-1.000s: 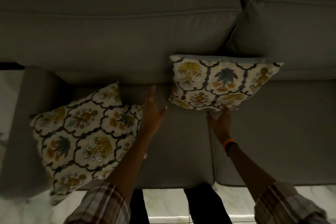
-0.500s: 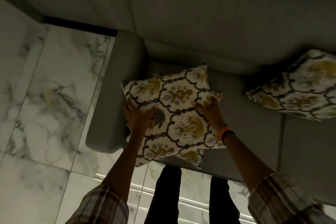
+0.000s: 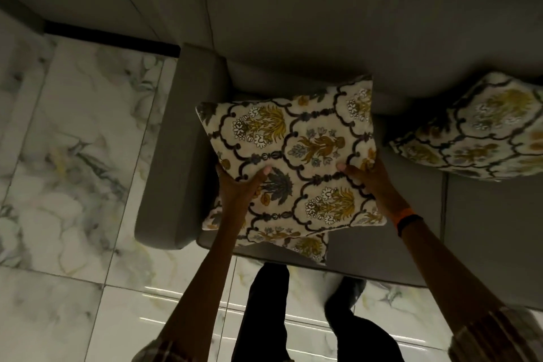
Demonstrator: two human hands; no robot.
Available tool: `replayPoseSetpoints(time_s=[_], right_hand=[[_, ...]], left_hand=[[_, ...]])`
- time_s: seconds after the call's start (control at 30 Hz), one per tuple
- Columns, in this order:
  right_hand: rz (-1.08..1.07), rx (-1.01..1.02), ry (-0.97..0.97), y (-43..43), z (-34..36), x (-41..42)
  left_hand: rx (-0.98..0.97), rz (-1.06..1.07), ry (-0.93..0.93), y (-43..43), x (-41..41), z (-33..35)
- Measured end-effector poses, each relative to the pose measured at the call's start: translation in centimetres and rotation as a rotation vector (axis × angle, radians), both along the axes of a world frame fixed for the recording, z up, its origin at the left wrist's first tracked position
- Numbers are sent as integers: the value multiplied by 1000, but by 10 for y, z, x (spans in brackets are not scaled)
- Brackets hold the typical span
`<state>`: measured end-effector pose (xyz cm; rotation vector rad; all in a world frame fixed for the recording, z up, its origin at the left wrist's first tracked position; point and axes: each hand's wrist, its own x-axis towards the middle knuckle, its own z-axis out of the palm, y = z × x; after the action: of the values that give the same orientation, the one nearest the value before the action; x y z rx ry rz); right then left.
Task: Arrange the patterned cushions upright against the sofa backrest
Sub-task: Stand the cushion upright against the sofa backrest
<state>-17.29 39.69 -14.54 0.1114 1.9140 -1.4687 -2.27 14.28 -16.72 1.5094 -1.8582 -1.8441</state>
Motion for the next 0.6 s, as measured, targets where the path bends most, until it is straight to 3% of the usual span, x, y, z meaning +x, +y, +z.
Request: replayPoseSetpoints(time_s=[0.33,0.43,0.6], right_hand=[[-225,-76,236,209,43,-35],[-306,-87,280,295,46,-59],[-501,-88,310,463,53,-104]], left_hand=[[-132,-235,426,188,-99,56],[-221,-307,453,283,-137,60],[-130,-464,427,462,-189,55]])
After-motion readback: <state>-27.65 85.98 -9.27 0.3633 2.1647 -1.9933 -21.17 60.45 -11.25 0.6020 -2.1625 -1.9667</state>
